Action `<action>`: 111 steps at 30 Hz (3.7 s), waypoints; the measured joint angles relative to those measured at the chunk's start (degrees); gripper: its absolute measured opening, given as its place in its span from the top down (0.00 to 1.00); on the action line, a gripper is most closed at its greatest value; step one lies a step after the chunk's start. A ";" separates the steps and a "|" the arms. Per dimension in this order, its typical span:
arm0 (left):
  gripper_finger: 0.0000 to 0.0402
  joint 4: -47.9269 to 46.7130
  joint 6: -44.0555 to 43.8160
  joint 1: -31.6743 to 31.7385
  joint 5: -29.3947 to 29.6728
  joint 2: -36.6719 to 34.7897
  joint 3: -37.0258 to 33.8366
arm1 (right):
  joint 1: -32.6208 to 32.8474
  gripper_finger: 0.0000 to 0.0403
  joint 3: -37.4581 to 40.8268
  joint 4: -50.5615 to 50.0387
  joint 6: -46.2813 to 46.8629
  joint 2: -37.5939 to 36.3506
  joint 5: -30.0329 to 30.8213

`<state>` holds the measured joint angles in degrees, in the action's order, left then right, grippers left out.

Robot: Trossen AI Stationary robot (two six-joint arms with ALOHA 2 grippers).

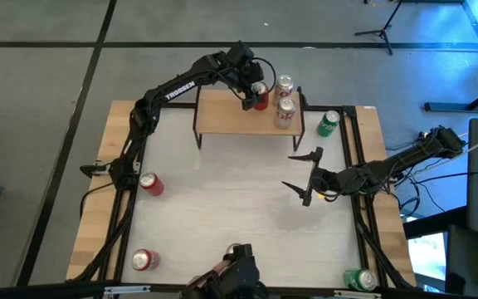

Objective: Place canned beverage on shelf
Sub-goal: Put the right red black soda can on the shelf, then put the red black soda can on the shelf aligned with the other red black soda can

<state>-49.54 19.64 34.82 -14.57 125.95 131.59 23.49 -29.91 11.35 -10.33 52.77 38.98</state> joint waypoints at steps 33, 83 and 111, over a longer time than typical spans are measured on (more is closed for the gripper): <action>0.15 3.21 1.59 -0.63 3.04 0.17 -0.07 | 0.00 0.05 0.00 -0.44 0.22 0.00 -0.02; 0.16 -34.35 -17.53 -20.97 21.79 -23.34 3.41 | 0.00 0.05 0.00 -0.74 -0.52 0.00 -0.01; 0.16 -40.39 -41.05 -50.13 40.57 -33.02 -2.47 | 0.11 0.05 -0.02 0.59 1.05 0.00 -1.10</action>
<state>-89.93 -21.41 -15.31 26.00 92.93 129.12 23.59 -29.93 11.94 -9.28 52.77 37.89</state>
